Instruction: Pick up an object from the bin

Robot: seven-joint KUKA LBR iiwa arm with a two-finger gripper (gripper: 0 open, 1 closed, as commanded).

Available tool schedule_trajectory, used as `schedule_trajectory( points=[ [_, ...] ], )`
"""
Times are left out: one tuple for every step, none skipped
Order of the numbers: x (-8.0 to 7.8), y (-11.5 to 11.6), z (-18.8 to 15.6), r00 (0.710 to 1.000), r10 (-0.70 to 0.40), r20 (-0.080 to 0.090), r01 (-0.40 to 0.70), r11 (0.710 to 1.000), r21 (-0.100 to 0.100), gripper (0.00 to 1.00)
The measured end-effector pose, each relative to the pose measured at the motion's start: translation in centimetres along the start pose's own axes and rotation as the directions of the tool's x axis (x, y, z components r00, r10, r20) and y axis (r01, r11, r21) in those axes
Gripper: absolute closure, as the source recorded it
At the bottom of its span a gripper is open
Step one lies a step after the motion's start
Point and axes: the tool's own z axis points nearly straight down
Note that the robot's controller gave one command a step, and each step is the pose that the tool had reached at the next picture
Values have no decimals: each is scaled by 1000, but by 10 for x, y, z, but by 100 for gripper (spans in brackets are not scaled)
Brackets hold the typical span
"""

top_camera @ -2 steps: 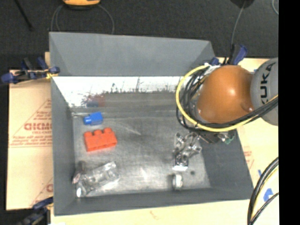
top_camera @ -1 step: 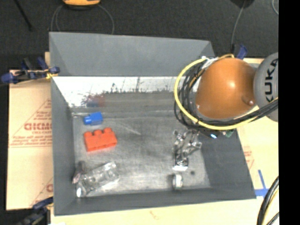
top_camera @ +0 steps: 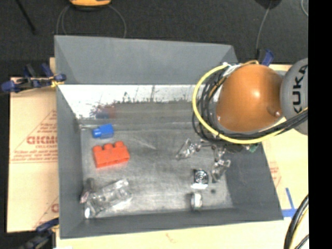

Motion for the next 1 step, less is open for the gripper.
schedule_trajectory(
  points=[
    [33, -37, 92, 981, -194, -5, 194, 981, -6, 0]
  ],
)
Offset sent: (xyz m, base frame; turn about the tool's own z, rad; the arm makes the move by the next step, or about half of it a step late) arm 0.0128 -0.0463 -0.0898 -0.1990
